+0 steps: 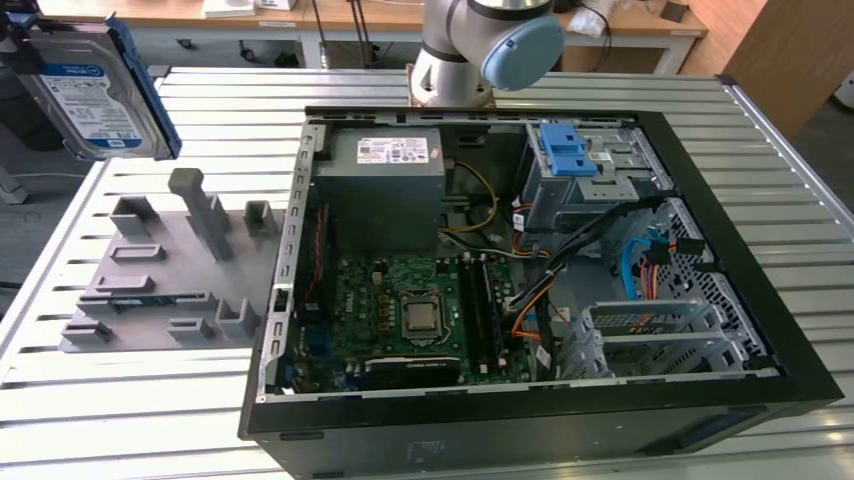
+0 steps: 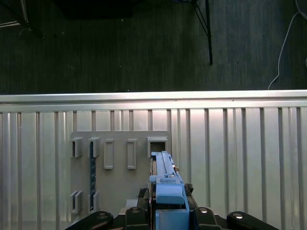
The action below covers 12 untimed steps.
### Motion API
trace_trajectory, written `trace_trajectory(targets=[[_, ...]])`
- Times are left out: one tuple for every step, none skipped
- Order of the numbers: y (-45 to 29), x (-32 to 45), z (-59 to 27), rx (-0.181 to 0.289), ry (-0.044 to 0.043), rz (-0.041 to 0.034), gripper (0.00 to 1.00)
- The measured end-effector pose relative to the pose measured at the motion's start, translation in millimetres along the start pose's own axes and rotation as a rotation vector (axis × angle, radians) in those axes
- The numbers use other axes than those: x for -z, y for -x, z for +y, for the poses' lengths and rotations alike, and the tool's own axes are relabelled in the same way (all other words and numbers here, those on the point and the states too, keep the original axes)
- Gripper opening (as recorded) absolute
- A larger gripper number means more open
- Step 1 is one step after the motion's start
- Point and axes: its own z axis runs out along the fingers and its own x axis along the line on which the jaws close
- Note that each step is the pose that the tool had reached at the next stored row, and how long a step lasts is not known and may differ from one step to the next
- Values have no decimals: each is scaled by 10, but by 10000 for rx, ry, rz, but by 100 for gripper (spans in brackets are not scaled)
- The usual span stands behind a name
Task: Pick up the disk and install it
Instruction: 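Pick up the disk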
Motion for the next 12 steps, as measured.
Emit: trace_trajectory(targets=[[0,4,0,0,1,1,36],[0,10,0,0,2,1,36],[1,19,0,0,1,0,36],[1,27,0,0,0,0,36],[1,38,0,0,0,0,36],[1,49,0,0,-1,0,36],[1,60,0,0,-1,0,36],[1,71,1,0,-1,-1,36],[1,82,0,0,-1,0,36],[1,97,0,0,-1,0,36],[1,108,1,0,-1,0,36],[2,116,1,0,-1,-1,36]])
